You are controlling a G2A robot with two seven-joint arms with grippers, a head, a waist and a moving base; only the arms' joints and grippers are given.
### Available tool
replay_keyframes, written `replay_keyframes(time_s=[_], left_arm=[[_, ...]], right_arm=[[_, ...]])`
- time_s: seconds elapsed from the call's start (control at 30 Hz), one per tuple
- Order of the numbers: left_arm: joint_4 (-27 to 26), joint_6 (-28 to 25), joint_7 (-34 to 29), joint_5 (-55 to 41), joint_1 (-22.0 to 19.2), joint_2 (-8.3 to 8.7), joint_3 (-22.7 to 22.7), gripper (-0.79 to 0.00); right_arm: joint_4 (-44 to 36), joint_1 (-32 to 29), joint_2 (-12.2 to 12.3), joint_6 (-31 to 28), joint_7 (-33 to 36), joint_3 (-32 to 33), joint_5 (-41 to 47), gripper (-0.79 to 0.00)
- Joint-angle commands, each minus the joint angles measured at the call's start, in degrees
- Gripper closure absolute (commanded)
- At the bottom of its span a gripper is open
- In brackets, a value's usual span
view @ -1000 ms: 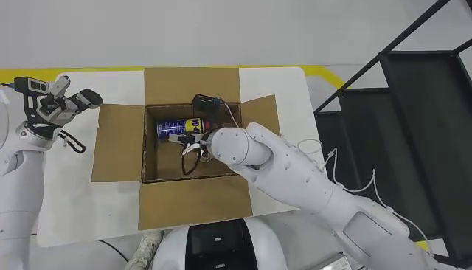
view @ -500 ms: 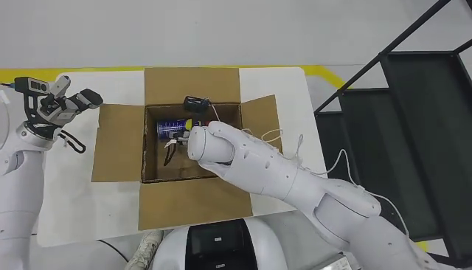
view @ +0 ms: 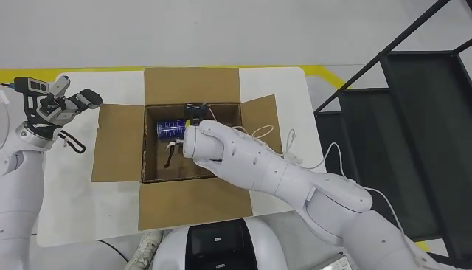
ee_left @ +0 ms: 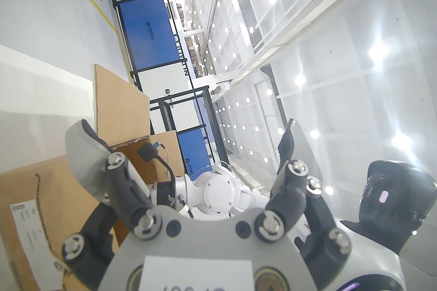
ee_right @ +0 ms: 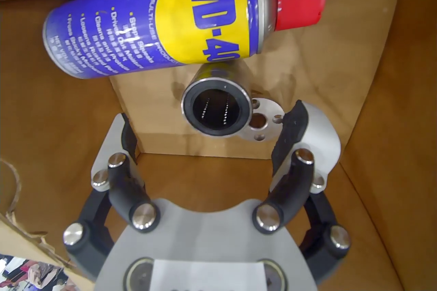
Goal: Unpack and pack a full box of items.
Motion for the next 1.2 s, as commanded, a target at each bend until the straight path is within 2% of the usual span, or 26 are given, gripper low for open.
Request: replay_keyframes(time_s=[0.0, 0.03, 0.13, 0.17, 0.2, 0.23, 0.3, 0.53, 0.73, 0.8, 1.03, 1.17], left_arm=[[0.0, 0.0, 0.0, 0.0, 0.0, 0.0, 0.0, -0.785], [0.0, 0.0, 0.0, 0.0, 0.0, 0.0, 0.0, -0.785], [0.0, 0.0, 0.0, 0.0, 0.0, 0.0, 0.0, -0.785], [0.0, 0.0, 0.0, 0.0, 0.0, 0.0, 0.0, -0.785], [0.0, 0.0, 0.0, 0.0, 0.0, 0.0, 0.0, -0.785], [0.0, 0.0, 0.0, 0.0, 0.0, 0.0, 0.0, -0.785], [0.0, 0.0, 0.0, 0.0, 0.0, 0.0, 0.0, -0.785], [0.0, 0.0, 0.0, 0.0, 0.0, 0.0, 0.0, -0.785], [0.0, 0.0, 0.0, 0.0, 0.0, 0.0, 0.0, -0.785], [0.0, 0.0, 0.0, 0.0, 0.0, 0.0, 0.0, -0.785], [0.0, 0.0, 0.0, 0.0, 0.0, 0.0, 0.0, -0.785], [0.0, 0.0, 0.0, 0.0, 0.0, 0.0, 0.0, -0.785]], right_arm=[[0.9, 0.2, -0.5, -0.1, -0.2, -0.1, -0.2, -0.785], [1.2, 0.3, -0.6, 0.0, -0.2, -0.2, -0.3, -0.736], [2.7, 0.5, -1.3, 0.0, 0.2, -0.5, -0.6, -0.351], [3.3, 0.6, -1.6, -0.1, 0.2, -0.5, -0.6, -0.317], [3.8, 0.6, -1.8, -0.2, 0.3, -0.5, -0.6, -0.225], [4.0, 0.6, -2.0, -0.2, 0.3, -0.5, -0.5, -0.08], [4.7, 0.6, -2.4, -0.4, 0.3, -0.5, -0.6, 0.0], [5.3, 0.3, -3.0, -0.5, 0.0, 0.1, -1.4, 0.0], [0.1, -1.0, -2.5, 2.2, -0.1, 0.6, -3.9, 0.0], [-2.6, -1.8, -1.9, 3.7, -0.2, 0.9, -5.2, 0.0], [-13.2, -5.6, 1.4, 3.7, 1.8, 3.8, -11.1, 0.0], [-22.6, -8.6, 4.5, 3.7, 6.0, 6.9, -17.2, 0.0]])
